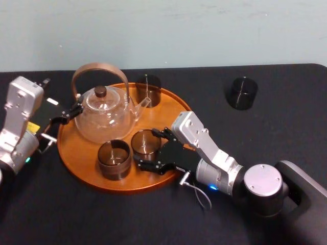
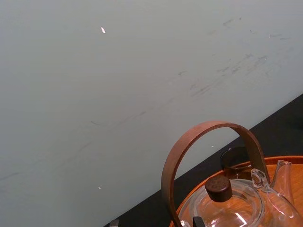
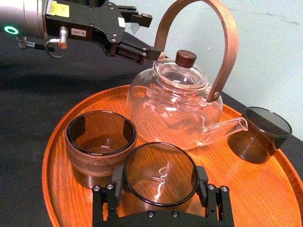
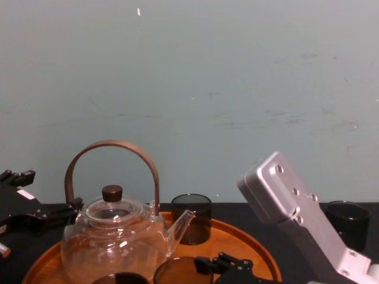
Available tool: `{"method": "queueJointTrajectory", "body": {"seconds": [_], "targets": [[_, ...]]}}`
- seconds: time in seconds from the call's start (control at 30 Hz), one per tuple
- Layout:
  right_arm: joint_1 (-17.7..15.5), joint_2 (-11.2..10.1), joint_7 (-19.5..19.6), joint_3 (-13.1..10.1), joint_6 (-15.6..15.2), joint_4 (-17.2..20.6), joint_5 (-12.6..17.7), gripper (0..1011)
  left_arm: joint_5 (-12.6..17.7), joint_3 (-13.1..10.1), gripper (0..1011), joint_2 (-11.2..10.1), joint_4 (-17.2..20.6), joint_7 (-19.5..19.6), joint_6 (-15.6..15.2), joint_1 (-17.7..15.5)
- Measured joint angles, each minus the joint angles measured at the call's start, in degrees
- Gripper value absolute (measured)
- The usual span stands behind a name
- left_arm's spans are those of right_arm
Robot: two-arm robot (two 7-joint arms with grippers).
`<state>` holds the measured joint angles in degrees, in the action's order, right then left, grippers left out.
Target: Pick up the glass from the table and place it on the tray.
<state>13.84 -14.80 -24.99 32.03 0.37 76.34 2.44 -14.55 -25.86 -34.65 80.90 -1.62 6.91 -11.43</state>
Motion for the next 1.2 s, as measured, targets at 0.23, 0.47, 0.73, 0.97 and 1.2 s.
{"method": "queueJointTrajectory", "body": {"seconds": [0.23,0.47,0.73,0.97,1.2], "targets": [[-0.1,-0.1,0.0,0.0,-0.2,0.0,0.0,945,0.0,0.0,1010,0.0,0.0,0.0,0.0,0.0],[-0.1,-0.2,-0.3,0.0,-0.4,0.1,-0.1,1002,0.0,0.0,1010,0.0,0.0,0.0,0.0,0.0],[-1.3,-1.2,-0.9,-0.8,-1.4,2.0,1.4,1002,0.0,0.0,1009,0.0,0.0,0.0,0.0,0.0],[-2.1,-2.1,-0.9,-1.1,-1.9,3.4,1.8,1002,0.0,0.0,1010,0.0,0.0,0.0,0.0,0.0],[-2.8,-2.7,-0.8,-1.3,-2.3,4.5,2.0,1002,0.0,0.0,1010,0.0,0.0,0.0,0.0,0.0]]}}
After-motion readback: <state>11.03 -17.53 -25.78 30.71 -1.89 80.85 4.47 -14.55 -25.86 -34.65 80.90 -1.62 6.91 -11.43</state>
